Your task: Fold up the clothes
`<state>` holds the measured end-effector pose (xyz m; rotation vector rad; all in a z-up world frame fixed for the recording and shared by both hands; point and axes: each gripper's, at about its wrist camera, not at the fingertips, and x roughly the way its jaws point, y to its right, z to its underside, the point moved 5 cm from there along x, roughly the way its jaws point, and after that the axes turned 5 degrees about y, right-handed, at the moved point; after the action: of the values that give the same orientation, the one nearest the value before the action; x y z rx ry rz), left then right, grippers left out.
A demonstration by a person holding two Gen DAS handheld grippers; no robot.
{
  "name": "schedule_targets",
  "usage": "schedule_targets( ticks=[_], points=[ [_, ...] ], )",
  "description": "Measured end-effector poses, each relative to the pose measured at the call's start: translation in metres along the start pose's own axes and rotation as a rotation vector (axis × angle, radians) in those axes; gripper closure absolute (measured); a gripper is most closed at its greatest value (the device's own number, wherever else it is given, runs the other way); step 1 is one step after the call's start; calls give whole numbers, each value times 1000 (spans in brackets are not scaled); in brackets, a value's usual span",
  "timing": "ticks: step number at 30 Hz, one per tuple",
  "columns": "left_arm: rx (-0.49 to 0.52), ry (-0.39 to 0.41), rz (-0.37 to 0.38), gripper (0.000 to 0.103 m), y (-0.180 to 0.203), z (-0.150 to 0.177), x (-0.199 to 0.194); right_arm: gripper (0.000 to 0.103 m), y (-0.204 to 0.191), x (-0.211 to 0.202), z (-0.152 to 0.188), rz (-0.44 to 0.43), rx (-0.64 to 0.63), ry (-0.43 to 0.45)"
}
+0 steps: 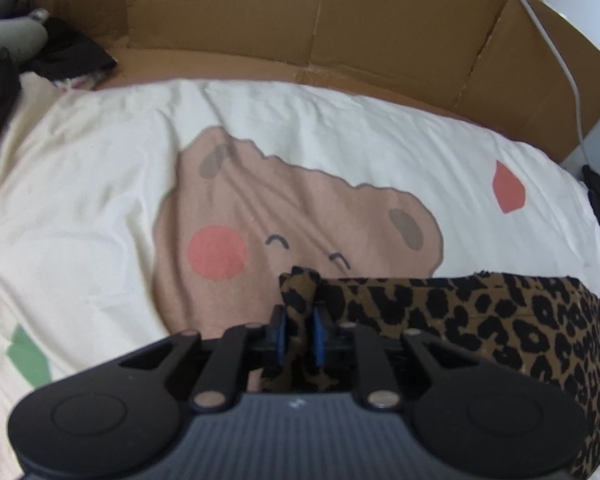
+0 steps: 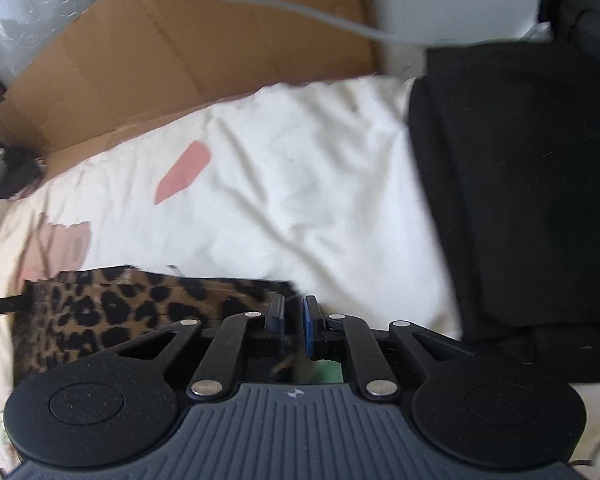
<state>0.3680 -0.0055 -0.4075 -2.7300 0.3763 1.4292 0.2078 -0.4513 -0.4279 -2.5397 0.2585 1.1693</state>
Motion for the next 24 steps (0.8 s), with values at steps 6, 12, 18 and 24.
schedule_targets(
  ticks=[6, 12, 18, 24],
  points=[
    [48, 90, -50, 80, 10, 0, -44, 94, -9, -28, -10, -57, -45, 69],
    [92, 80, 113, 80, 62, 5, -55, 94, -53, -31, -3, -202, -103, 59],
    [127, 78, 216, 84, 113, 4, -46, 94, -97, -19, 3, -279, -137, 40],
    [158, 64, 238, 87, 133, 9, -29, 93, -114, -1, 10, -264, -187, 13]
  ],
)
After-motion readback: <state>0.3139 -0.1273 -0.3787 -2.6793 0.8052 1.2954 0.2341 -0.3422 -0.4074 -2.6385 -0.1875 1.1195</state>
